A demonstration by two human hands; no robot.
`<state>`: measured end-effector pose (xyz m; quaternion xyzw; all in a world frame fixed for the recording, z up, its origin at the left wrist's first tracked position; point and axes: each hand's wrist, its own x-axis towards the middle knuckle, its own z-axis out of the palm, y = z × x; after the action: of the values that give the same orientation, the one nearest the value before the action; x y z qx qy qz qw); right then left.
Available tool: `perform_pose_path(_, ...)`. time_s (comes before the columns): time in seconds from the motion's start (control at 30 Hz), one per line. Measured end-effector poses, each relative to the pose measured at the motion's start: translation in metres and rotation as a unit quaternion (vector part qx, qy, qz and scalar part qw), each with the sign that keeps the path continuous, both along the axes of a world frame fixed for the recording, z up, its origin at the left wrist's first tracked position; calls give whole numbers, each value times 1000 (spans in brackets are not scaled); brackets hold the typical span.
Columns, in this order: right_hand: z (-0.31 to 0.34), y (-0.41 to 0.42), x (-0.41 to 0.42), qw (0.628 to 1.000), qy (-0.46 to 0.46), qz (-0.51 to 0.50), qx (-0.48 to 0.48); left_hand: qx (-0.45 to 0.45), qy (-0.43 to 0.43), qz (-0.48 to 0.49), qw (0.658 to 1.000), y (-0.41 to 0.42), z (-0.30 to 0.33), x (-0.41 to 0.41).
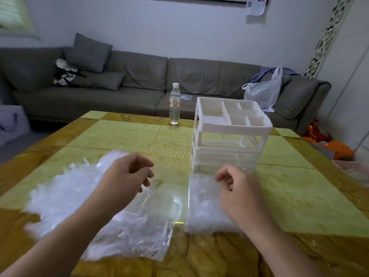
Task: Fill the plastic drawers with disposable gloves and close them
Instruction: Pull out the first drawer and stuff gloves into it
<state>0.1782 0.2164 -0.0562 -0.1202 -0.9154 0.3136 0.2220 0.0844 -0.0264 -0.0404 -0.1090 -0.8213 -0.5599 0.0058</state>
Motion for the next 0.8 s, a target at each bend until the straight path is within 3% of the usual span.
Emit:
perform_pose_path(0.07, 1, -21, 2, 998, 40, 45, 22, -39, -17, 14, 999, -27, -19, -6)
perform_pose_path(0.17, -6, -59, 3, 987, 45, 129, 85, -193, -4, -9, 981, -49, -36, -9)
perform_pose_path(0.27, -21, -95, 0, 970, -34, 212, 115, -285, 38, -75, 955, -53, -38, -8)
perform_pose_path(0.43, -41, -124, -25, 953, -130, 186, 203, -399, 43, -118, 908, -54, -42, -5)
perform_pose_path(0.6, -37, -133, -38, 924, -183, 159, 295, -428, 49, -92, 898, -54, -45, -8)
perform_pose_path(0.8, -50, -127, -44, 958, -117, 141, 220, -374, 51, -66, 924, -69, -43, -13)
